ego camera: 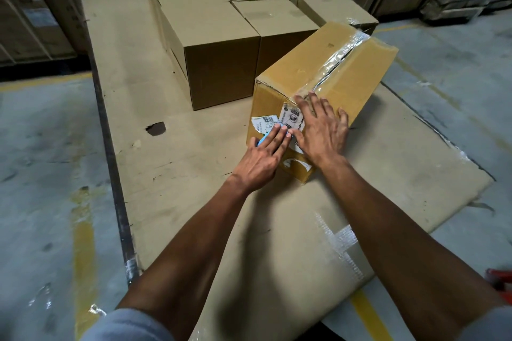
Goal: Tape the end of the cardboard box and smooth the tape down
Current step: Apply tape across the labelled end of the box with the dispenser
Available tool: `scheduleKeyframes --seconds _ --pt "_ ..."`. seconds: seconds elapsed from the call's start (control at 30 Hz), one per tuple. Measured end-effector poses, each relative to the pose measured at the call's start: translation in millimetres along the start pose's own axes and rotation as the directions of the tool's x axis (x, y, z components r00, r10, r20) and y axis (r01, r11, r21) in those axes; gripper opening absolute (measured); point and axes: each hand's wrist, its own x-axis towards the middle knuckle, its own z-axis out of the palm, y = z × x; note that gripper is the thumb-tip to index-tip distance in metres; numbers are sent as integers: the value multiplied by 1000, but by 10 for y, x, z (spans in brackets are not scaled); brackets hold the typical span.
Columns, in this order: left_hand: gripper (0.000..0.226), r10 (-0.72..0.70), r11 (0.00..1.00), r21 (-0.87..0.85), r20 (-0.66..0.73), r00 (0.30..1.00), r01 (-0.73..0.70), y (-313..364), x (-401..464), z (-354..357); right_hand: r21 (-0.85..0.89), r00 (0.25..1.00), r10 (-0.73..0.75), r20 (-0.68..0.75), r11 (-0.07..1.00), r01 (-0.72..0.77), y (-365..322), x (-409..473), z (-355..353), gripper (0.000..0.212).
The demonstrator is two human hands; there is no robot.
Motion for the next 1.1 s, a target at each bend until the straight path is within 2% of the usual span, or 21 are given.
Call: scheduleKeyframes --seconds 0.5,0.6,0.7,0.97,1.1 --pt "71 -5 999 -33 33 999 6 -63 122 -51 -33 1000 24 15 999 -23 -46 14 -64 91" --pt "69 17 998 -57 63 998 -14 -87 82 41 -62 999 19 43 998 -16 -63 22 -47 106" --pt "67 -37 995 -92 89 995 45 -22 -55 186 -90 998 -4 68 996 10 -25 13 -8 120" --pt "74 -50 998 -30 52 997 51 -25 -57 56 -45 999 -36 31 998 37 8 25 45 113" --pt "70 -57 998 -6 8 998 57 -28 -138 -8 17 999 -54 -7 998 54 19 -6 78 122"
